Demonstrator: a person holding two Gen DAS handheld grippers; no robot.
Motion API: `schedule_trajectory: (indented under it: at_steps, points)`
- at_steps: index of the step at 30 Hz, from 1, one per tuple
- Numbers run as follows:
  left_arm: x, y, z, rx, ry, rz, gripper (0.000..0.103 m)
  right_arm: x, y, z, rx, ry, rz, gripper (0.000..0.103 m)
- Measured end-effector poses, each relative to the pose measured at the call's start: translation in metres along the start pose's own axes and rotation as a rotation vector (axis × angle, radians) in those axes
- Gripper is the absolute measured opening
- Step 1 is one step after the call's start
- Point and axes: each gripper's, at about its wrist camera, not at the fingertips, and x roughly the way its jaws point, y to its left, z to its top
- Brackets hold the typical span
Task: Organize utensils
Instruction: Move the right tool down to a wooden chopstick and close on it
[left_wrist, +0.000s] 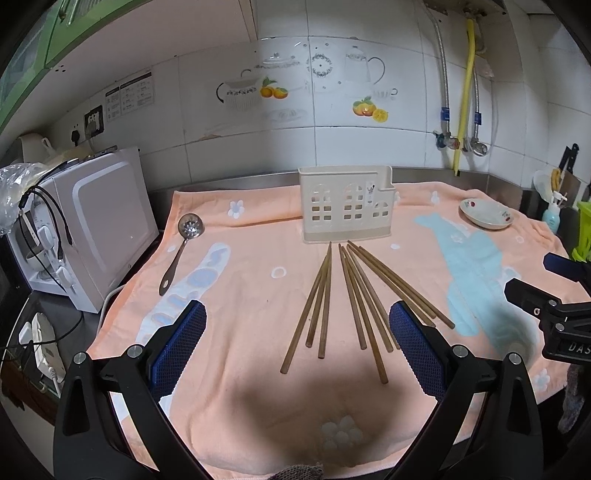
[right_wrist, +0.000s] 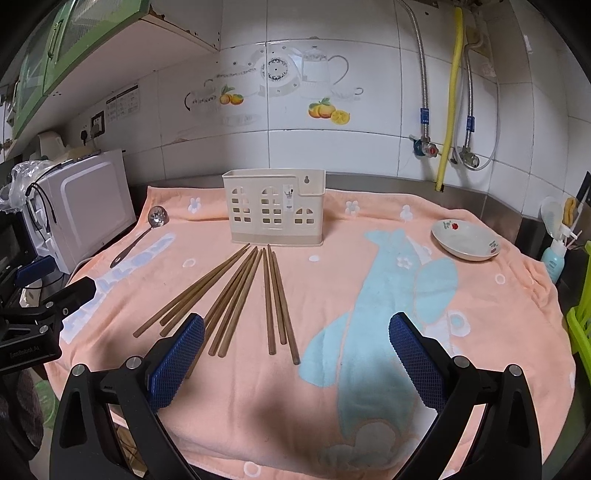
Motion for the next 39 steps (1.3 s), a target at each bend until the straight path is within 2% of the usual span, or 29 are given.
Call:
schedule_trajectory:
  at_steps: [16,31,39]
  points:
    - [0.019,0.006,0.003,-0.013,0.035,-0.003,0.098,0.018,0.001,0.004,-0.003,0.029,0.002,0.097]
    - [0.061,0.018,-0.004,-0.030,0.133,-0.008,0.098,0.057,-0.002,0.001,-0.003,0.108,0.001,0.096]
    - [0.083,0.027,-0.006,-0.048,0.184,-0.015,0.089,0.075,-0.003,0.001,-0.003,0.139,0.004,0.096]
